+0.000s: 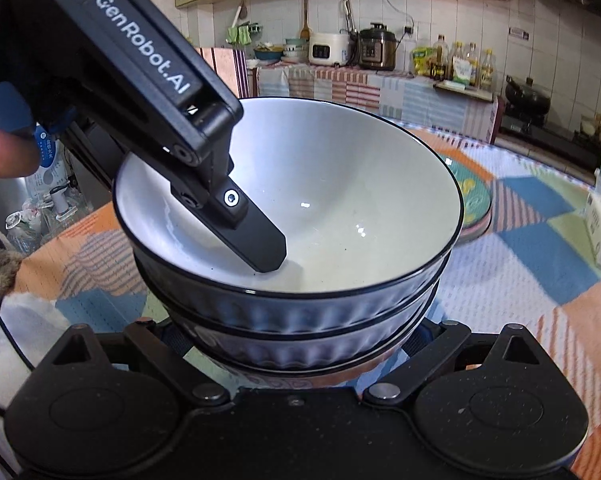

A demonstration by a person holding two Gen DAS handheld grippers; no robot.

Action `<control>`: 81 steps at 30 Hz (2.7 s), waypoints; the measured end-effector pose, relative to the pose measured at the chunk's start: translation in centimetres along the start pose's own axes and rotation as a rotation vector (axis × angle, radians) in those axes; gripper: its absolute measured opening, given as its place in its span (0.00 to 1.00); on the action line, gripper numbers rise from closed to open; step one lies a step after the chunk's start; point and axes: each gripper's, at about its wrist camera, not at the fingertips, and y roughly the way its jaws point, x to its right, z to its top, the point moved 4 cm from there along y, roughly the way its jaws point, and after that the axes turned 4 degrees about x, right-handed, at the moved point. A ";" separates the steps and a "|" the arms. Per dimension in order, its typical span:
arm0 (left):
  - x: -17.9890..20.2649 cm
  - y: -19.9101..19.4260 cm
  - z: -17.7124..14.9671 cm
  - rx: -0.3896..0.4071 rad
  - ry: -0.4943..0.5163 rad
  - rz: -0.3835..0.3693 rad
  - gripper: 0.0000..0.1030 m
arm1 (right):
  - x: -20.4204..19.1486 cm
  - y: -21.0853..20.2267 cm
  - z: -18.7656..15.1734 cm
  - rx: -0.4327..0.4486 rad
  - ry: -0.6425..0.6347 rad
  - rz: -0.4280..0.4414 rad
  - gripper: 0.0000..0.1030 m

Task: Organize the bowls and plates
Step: 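Carry the three nested bowls with both grippers over the teal plate stack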

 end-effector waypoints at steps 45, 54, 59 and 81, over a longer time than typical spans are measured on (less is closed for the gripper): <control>-2.3 5.7 15.2 0.100 0.045 0.045 0.44 | 7.3 9.5 7.8 0.032 0.003 0.029 0.97; -3.0 8.4 16.2 0.092 0.037 0.050 0.44 | 8.2 11.4 7.3 0.008 0.004 0.000 0.97; -3.3 9.9 16.1 0.074 0.020 0.054 0.44 | 8.6 12.2 6.9 -0.020 0.015 -0.014 0.97; -2.2 10.6 15.9 0.098 0.068 0.115 0.44 | 8.9 12.8 5.8 -0.010 0.071 -0.056 0.97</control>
